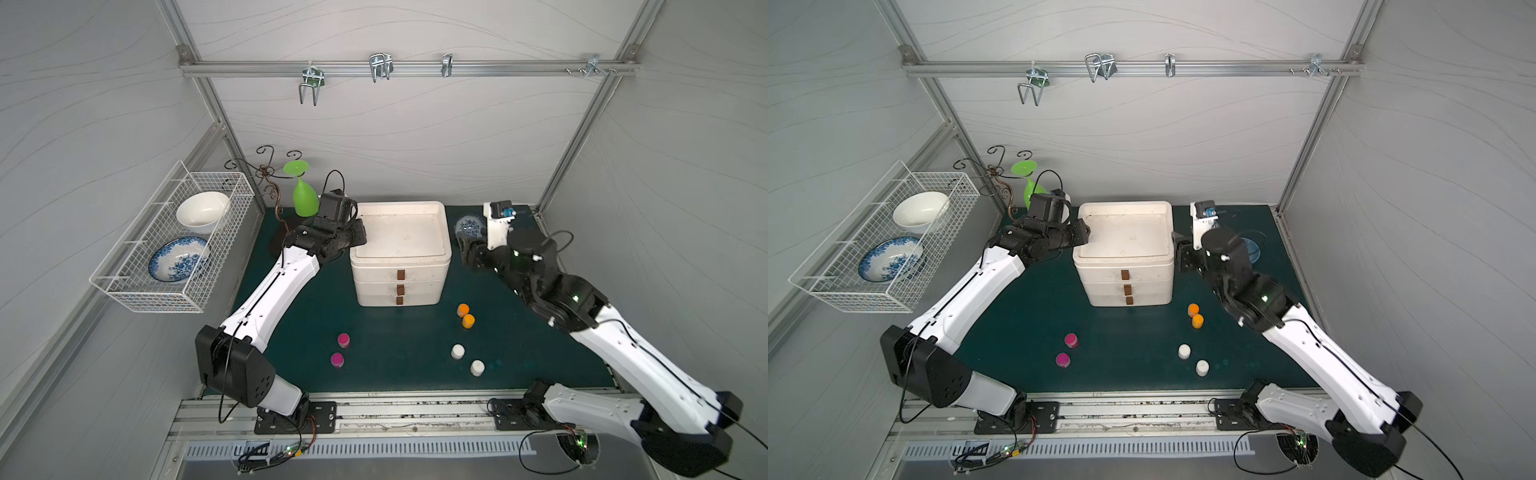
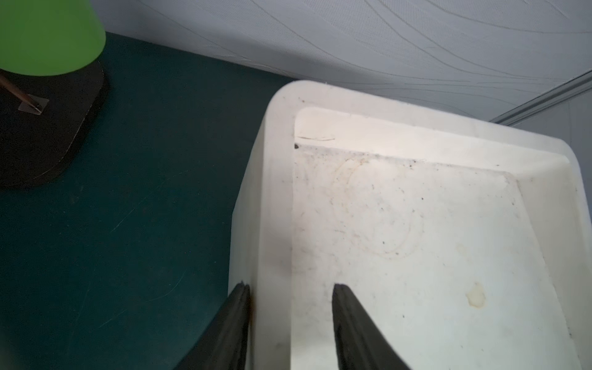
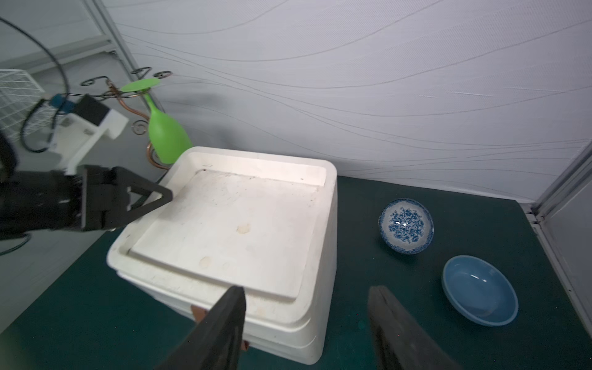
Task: Put the paint cans in the drawer according to color
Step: Move the storage box to the center of the board, then open the drawer in the storage box.
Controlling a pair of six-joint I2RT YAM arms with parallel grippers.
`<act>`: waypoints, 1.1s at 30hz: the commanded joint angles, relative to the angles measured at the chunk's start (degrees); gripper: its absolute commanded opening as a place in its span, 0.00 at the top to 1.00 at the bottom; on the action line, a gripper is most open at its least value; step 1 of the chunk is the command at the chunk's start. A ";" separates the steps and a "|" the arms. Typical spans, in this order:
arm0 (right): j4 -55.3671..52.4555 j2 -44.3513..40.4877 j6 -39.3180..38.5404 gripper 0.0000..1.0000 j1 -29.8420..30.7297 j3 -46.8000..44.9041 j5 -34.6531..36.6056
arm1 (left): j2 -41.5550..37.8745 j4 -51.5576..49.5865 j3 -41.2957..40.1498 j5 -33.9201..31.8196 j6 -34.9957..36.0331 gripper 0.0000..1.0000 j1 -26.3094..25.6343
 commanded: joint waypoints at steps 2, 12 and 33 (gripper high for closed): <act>7.95 -2.88 3.47 0.40 6.63 -13.19 3.00 | 1.69 -2.86 2.58 1.27 2.52 0.65 -0.23; 17.74 0.62 11.69 0.45 17.86 -25.43 6.09 | 1.24 1.22 -2.56 -0.09 3.88 0.85 -0.19; 31.40 18.66 5.65 0.47 -2.12 -19.18 -14.23 | -0.75 12.40 -14.46 6.88 -18.04 1.00 5.04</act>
